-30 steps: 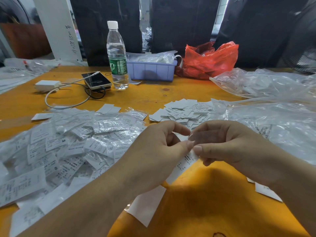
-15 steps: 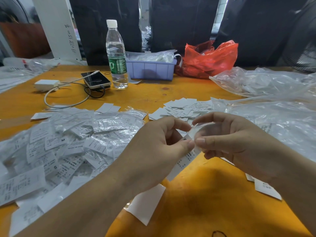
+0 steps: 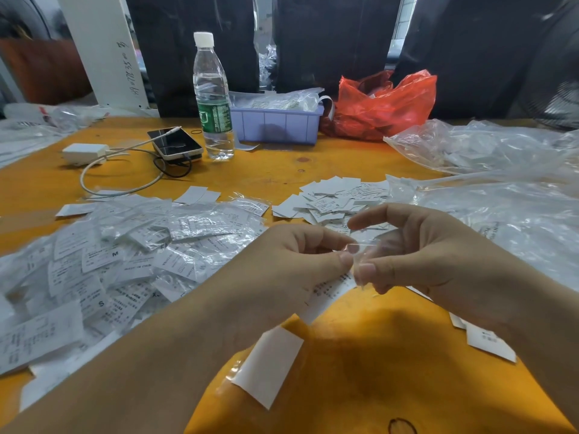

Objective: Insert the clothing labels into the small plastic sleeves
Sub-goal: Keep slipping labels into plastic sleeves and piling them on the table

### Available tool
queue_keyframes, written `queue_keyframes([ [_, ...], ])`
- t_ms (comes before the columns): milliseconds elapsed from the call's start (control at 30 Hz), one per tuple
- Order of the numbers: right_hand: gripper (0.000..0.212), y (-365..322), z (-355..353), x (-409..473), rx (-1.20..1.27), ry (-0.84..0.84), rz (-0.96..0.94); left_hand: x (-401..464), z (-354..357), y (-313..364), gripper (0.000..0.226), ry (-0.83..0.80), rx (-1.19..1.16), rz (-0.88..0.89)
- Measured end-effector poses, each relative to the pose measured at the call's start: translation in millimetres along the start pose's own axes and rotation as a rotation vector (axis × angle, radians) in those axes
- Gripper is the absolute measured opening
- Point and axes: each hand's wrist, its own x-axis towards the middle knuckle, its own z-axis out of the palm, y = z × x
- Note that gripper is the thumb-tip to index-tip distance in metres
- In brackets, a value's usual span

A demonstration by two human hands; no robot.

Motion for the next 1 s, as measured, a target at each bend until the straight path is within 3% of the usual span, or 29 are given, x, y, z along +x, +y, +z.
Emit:
queue_keyframes([
  [133, 0.066, -0.3, -0.1, 0.6, -0.024, -0.020, 0.009, 0.1, -0.4, -0.5, 0.012, -0.014, 0.019, -0.006],
  [600, 0.054, 1.2, -0.6, 2.8, 0.125, 0.146, -0.053, -3.9, 6.9, 1.8, 0.010, 0.284, 0.292, 0.136],
  [767, 0.050, 1.9, 0.8, 2.7, 0.100, 0.153, -0.073, -6.2, 10.5, 1.4, 0.014, 0.348, 0.478, 0.226],
  [1000, 0.056, 4.9, 3.4, 3.6, 0.113, 0.074, -0.018, -5.1, 11.5, 0.2, 0.014, 0.365, 0.466, 0.219],
])
